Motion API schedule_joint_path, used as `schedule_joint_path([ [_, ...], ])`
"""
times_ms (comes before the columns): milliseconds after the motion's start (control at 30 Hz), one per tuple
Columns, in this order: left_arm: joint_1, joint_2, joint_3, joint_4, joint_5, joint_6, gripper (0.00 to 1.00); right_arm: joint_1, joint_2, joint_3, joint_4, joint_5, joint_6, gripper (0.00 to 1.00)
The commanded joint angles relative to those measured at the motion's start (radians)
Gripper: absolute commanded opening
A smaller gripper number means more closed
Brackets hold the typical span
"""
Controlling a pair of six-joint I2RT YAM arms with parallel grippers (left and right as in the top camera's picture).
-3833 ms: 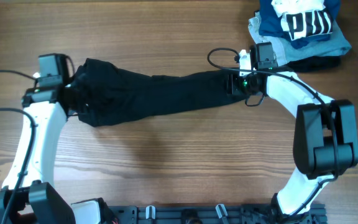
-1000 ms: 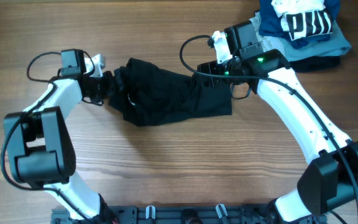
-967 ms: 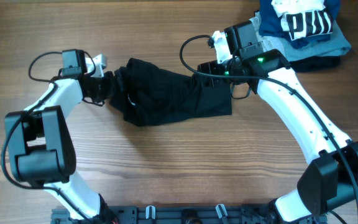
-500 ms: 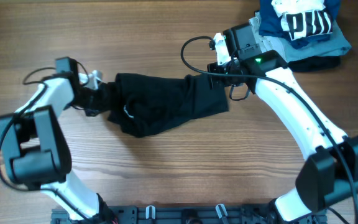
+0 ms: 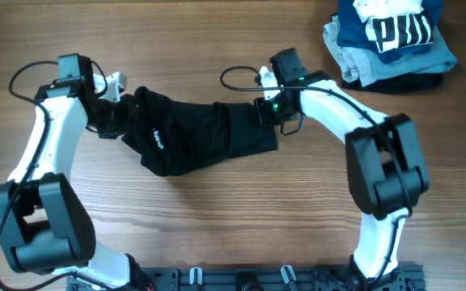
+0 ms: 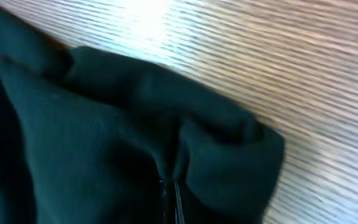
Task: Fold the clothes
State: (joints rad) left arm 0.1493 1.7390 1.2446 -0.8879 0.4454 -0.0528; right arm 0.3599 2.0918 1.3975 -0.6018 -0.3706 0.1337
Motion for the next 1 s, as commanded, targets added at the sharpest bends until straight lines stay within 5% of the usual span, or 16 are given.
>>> schedule_joint_path([
  [0, -0.057, -0.038, 0.043, -0.009, -0.008, 0.019, 0.04, 0.002, 0.079, -0.016, -0.005, -0.032, 0.000, 0.04],
  [133, -0.151, -0.075, 0.091, -0.002, 0.003, 0.004, 0.04, 0.002, 0.088, -0.016, 0.000, -0.031, 0.000, 0.04],
  [333, -0.322, -0.080, 0.111, 0.171, 0.093, -0.190, 0.04, -0.004, 0.088, -0.016, 0.002, -0.031, 0.000, 0.04],
  [600, -0.499, -0.055, 0.111, 0.305, 0.016, -0.345, 0.04, -0.052, 0.082, -0.016, 0.017, -0.106, 0.000, 0.04],
  [967, -0.535, -0.029, 0.111, 0.312, -0.024, -0.352, 0.04, -0.282, -0.197, 0.038, 0.048, -0.389, 0.060, 0.04],
])
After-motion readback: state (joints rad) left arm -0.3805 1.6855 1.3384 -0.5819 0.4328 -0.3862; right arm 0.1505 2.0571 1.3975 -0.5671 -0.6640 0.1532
